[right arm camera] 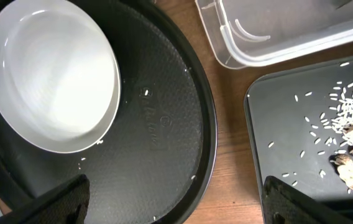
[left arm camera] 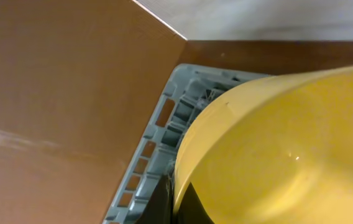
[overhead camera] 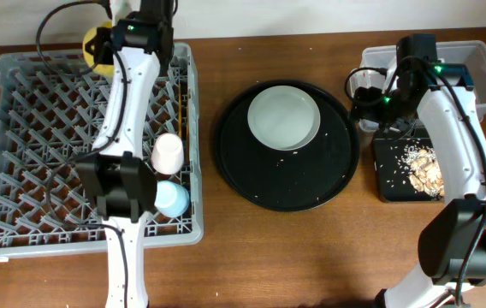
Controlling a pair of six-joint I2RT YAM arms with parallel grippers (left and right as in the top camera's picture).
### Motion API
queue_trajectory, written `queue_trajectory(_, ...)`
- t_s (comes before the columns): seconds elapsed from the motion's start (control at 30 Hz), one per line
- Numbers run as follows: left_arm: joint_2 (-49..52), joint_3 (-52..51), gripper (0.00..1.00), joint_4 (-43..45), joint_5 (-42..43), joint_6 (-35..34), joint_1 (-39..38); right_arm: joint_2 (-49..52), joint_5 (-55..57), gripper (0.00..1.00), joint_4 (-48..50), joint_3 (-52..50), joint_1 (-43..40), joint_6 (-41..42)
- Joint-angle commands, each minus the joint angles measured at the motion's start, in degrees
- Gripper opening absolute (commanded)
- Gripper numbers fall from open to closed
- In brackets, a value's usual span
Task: Sort waste into correct bins and load items into the dishwasher rack
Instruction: 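Carry the yellow bowl to the back of the rack and release, then reach the left gripper to the white plate and grasp its rim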
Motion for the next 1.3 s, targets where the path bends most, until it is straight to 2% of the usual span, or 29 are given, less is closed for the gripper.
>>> queue_trajectory(0.0, 5.3, 0.3, 0.0, 4.0, -2.1, 6.1, 0.4, -0.4, 0.1, 0.89, 0.3, 0.1, 0.3, -0.4)
queue_trajectory(0.03, 6.8, 0.3, 0.0, 5.6, -2.1, 8.2, 0.3, -0.4, 0.1, 0.89, 0.3, 0.1, 0.3, -0.4)
queue_trajectory(0.17, 10.8, 0.3, 0.0, 5.5, -2.2, 9.5, -0.3, -0.3, 0.1, 0.89, 0.6, 0.1, 0.3, -0.4)
queue_trajectory(0.23, 11.0, 0.0, 0.01, 5.0, -2.2, 9.5, -0.3, -0.3, 0.1, 0.89, 0.7, 0.1, 0.3, -0.4)
queue_trajectory(0.3, 11.0, 0.0, 0.0, 4.9, -5.8, 10.7, -0.8, -0.3, 0.1, 0.89, 0.9, 0.1, 0.3, -0.3)
queue_trajectory(0.33, 11.0, 0.0, 0.0, 4.9, -5.8, 12.6, -1.4, -0.3, 0.0, 0.9, 1.1, 0.1, 0.3, -0.3)
queue_trajectory(0.47, 11.0, 0.0, 0.02, 4.3, -5.8, 12.7, -4.4, -0.3, 0.0, 0.9, 1.3, 0.1, 0.3, -0.3)
queue_trajectory(0.5, 11.0, 0.0, 0.11, 4.3, -5.7, 12.7, -5.4, -0.3, 0.0, 0.9, 1.3, 0.1, 0.3, -0.3)
queue_trajectory(0.53, 11.0, 0.0, 0.4, 4.2, -5.7, 12.7, -6.1, -0.3, 0.0, 0.9, 1.3, 0.1, 0.3, -0.3)
queue_trajectory(0.57, 11.0, 0.0, 0.56, 4.3, -5.7, 12.7, -6.7, -0.3, 0.0, 0.9, 1.3, 0.1, 0.3, -0.3)
queue_trajectory(0.6, 11.0, 0.0, 0.64, 4.3, -5.7, 12.7, -7.1, -0.3, 0.0, 0.9, 1.3, 0.1, 0.3, -0.3)
queue_trajectory(0.63, 11.0, 0.0, 0.77, 4.2, -5.7, 12.7, -7.8, -0.3, 0.0, 0.9, 1.3, 0.1, 0.3, -0.3)
queue_trajectory(0.77, 11.0, 0.0, 0.92, 4.3, -5.7, 12.7, -8.8, -0.3, -0.4, 0.9, 1.3, 0.1, 0.3, -0.3)
queue_trajectory(0.87, 11.0, 1.1, 0.99, 3.8, -5.4, 12.8, -9.0, -0.3, -0.6, 0.9, 1.3, 0.1, 0.3, -0.3)
queue_trajectory(1.2, 10.6, 18.5, 0.99, -8.9, 12.4, 13.8, -10.6, -0.3, -1.5, 0.9, 1.3, 0.1, 0.3, -0.4)
queue_trajectory(1.27, 9.2, 23.0, 0.99, -12.3, 22.2, 15.5, -12.6, -0.3, -1.5, 0.9, 1.4, 0.1, 0.3, -0.4)
